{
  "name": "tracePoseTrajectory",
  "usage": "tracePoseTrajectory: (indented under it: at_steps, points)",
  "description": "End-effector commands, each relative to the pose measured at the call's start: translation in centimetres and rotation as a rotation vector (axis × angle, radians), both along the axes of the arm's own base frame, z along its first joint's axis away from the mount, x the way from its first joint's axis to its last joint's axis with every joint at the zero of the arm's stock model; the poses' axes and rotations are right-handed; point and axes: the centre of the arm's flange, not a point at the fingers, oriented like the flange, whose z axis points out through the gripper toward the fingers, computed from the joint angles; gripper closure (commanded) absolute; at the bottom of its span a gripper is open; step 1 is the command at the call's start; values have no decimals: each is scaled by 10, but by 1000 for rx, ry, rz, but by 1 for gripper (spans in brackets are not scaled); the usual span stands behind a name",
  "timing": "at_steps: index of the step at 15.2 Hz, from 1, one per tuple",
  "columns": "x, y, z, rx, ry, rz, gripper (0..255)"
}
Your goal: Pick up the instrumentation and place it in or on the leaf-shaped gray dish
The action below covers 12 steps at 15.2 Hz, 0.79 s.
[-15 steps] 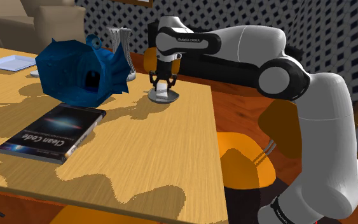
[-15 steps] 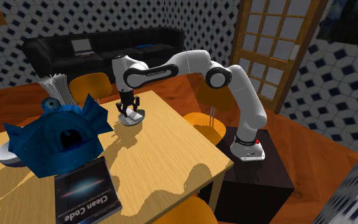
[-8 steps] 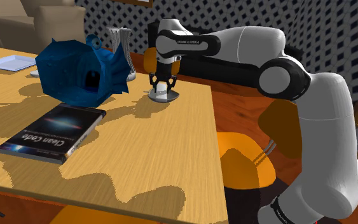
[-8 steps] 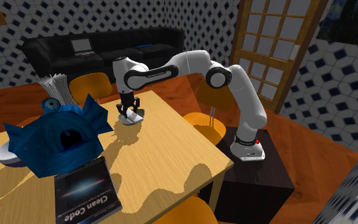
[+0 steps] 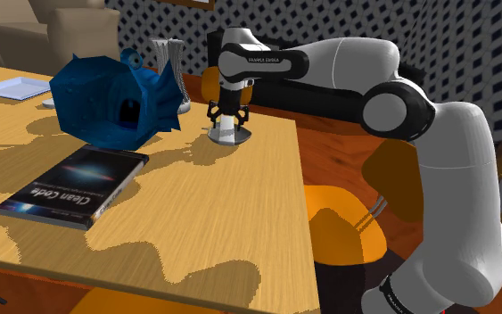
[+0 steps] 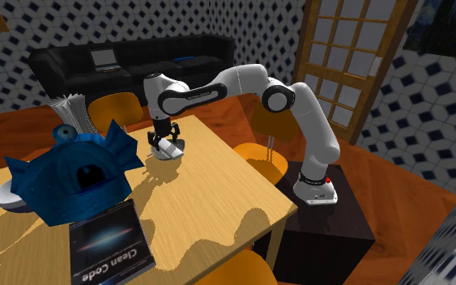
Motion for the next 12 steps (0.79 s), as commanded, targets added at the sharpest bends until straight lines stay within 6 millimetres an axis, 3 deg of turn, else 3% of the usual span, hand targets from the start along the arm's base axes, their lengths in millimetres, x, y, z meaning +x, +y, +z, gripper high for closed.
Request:
tracePoseTrajectory:
  at_steps: [1, 4, 12]
  points:
    - [0, 0, 13, 0, 0, 0, 0]
    - [0, -1, 50, 0, 0, 0, 0]
    - [0, -1, 50, 0, 0, 0, 0]
